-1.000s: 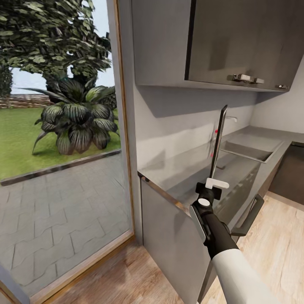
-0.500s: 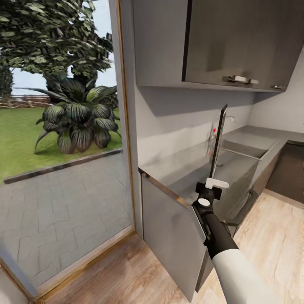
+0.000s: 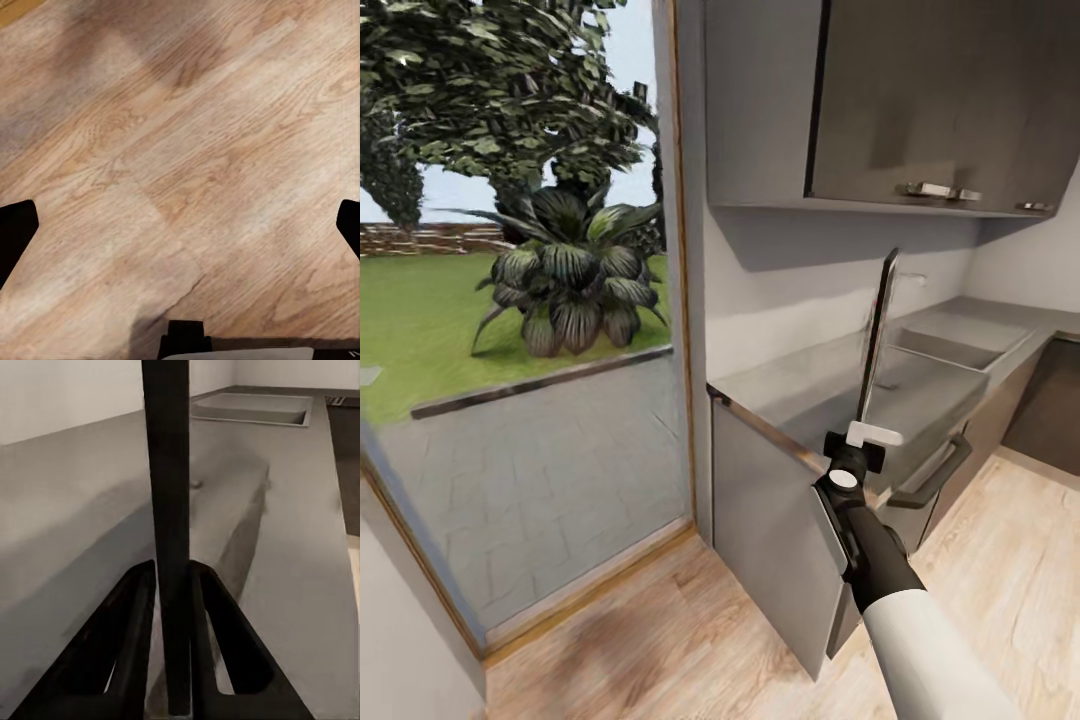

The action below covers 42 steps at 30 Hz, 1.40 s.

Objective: Pick up the poster from the kitchen countertop and hang it on one of the wall nails in the kitchen.

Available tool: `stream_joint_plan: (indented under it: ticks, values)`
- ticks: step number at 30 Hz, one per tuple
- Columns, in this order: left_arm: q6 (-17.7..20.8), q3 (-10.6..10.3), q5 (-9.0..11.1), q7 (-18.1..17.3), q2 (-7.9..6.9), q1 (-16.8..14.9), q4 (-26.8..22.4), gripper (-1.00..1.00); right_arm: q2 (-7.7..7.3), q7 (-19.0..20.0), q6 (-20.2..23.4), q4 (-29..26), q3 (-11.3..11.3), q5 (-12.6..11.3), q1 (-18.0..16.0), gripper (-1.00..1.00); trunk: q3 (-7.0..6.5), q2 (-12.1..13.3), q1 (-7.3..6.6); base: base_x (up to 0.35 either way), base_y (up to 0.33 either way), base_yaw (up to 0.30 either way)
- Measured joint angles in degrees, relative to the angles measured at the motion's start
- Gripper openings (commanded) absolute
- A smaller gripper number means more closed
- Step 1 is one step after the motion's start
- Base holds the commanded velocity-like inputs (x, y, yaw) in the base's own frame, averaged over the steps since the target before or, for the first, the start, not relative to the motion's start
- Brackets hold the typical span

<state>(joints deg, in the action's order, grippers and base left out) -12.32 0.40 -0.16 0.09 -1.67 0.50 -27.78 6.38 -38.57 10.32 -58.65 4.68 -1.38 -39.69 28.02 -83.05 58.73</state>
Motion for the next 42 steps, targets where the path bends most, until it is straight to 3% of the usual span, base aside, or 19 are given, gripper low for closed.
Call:
stream_joint_plan:
  ticks: [15,42]
  values:
    - [0.0,-0.1,0.0,0.0,0.0,0.0,0.0,1.0,0.06,0.0,-0.1,0.0,0.0,0.0,0.0,-1.0,-0.13,0.0,0.0,-0.186,-0.008,0.158]
    - [0.0,-0.1,-0.1,0.0,0.0,0.0,0.0,1.0,0.21,0.3,0.1,0.1,0.5,-0.2,0.0,-1.0,-0.79,0.0,0.02,-0.269,-0.195,0.277]
